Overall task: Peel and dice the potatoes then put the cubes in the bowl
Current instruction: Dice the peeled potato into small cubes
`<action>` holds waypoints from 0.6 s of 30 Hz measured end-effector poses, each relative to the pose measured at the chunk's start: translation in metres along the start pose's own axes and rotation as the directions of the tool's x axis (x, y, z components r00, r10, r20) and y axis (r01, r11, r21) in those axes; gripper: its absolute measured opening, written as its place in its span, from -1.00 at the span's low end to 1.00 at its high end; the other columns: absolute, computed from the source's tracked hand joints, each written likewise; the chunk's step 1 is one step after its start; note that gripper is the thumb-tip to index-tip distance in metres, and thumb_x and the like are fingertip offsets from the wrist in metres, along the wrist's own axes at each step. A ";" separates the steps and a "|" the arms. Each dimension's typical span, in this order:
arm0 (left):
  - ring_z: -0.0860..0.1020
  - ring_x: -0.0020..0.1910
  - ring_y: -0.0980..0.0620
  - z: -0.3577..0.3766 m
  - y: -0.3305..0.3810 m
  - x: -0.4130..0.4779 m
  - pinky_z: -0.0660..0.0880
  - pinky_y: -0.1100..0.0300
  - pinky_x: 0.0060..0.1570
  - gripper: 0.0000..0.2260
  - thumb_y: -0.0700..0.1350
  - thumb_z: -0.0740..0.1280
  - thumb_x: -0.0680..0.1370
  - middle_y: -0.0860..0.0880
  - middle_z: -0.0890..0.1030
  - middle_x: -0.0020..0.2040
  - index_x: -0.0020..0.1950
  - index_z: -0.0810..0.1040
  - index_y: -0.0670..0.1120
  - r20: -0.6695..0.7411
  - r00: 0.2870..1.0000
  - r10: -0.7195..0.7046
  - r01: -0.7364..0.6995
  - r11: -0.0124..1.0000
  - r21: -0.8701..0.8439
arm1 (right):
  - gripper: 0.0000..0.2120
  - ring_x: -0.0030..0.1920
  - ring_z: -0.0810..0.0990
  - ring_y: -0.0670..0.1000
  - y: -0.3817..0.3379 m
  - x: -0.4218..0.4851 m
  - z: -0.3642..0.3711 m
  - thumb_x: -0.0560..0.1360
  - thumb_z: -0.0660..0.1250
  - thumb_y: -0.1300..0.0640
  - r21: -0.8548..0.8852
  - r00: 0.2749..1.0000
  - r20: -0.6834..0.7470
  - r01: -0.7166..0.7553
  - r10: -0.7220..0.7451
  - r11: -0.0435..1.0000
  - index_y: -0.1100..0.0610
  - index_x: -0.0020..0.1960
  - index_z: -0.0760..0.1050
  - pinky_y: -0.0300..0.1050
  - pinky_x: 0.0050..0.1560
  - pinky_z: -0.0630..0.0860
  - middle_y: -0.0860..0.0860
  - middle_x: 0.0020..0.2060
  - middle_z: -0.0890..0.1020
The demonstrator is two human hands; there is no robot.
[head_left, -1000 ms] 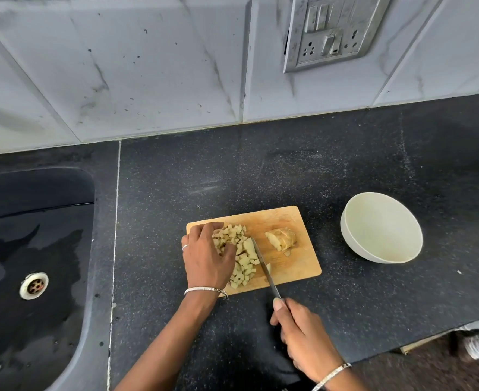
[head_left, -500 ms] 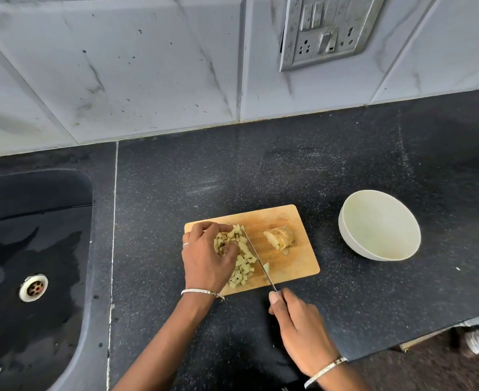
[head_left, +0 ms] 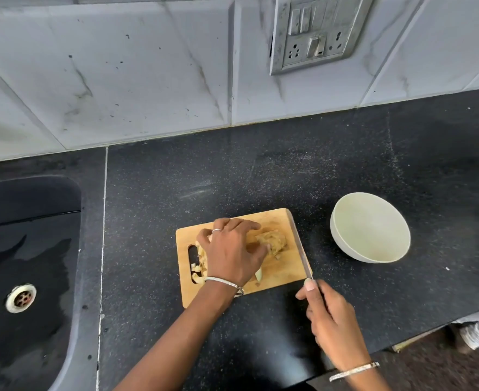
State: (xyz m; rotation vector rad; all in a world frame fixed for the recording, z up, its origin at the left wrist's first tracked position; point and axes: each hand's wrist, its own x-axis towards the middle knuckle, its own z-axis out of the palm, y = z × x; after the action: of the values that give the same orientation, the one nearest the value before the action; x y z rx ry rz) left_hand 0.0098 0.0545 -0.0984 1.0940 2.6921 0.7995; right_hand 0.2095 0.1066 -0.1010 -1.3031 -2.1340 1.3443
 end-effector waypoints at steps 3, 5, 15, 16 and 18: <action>0.42 0.19 0.08 0.009 0.011 0.000 0.12 -0.06 0.16 -0.61 0.35 0.37 0.32 0.19 0.63 -0.01 0.04 0.56 0.19 0.028 0.999 0.039 -0.040 0.998 0.040 | -0.53 -0.54 0.40 -0.15 0.005 0.004 -0.006 0.48 0.03 -0.41 0.025 0.999 -0.041 -0.004 0.005 1.000 -0.10 -0.11 0.51 -0.19 -0.36 0.24 -0.19 -0.50 0.50; 0.44 0.18 0.06 0.015 0.014 -0.001 0.11 -0.08 0.18 -0.59 0.36 0.37 0.30 0.17 0.64 -0.05 0.03 0.53 0.17 0.022 0.999 0.048 -0.050 0.995 0.087 | -0.53 -0.53 0.39 -0.15 0.007 0.005 -0.008 0.49 0.02 -0.41 0.014 0.999 -0.044 0.006 -0.006 1.000 -0.09 -0.10 0.51 -0.19 -0.35 0.24 -0.18 -0.50 0.50; 0.47 0.18 0.11 0.022 0.001 -0.001 0.07 -0.05 0.21 -0.67 0.27 0.43 0.35 0.20 0.62 -0.14 0.00 0.52 0.16 0.038 0.998 0.054 -0.056 0.997 0.056 | -0.56 -0.43 0.50 -0.19 0.000 0.001 -0.005 0.55 0.04 -0.30 -0.080 0.998 0.001 0.064 -0.064 0.995 -0.02 -0.16 0.51 -0.19 -0.29 0.34 -0.35 -0.44 0.53; 0.47 0.17 0.11 0.022 0.000 -0.001 0.07 -0.05 0.21 -0.68 0.27 0.44 0.35 0.20 0.62 -0.14 0.00 0.52 0.16 0.038 0.998 0.056 -0.058 0.997 0.049 | -0.60 -0.42 0.51 -0.18 -0.001 0.001 -0.005 0.59 0.07 -0.26 -0.097 0.997 0.004 0.073 -0.073 0.993 -0.03 -0.16 0.52 -0.19 -0.29 0.35 -0.36 -0.44 0.53; 0.48 0.17 0.13 0.021 -0.002 -0.002 0.07 -0.05 0.21 -0.69 0.26 0.45 0.35 0.21 0.61 -0.12 -0.01 0.53 0.16 0.032 0.998 0.062 -0.063 0.997 0.037 | -0.67 -0.39 0.54 -0.17 -0.002 0.001 -0.005 0.64 0.12 -0.16 -0.142 0.996 0.015 0.087 -0.086 0.986 -0.05 -0.16 0.52 -0.17 -0.29 0.38 -0.39 -0.43 0.53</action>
State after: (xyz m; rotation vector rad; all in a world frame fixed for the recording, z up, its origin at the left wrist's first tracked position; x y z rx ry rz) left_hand 0.0169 0.0606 -0.1173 1.1942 2.6705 0.7368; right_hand 0.2108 0.1101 -0.0966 -1.2419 -2.3012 1.1854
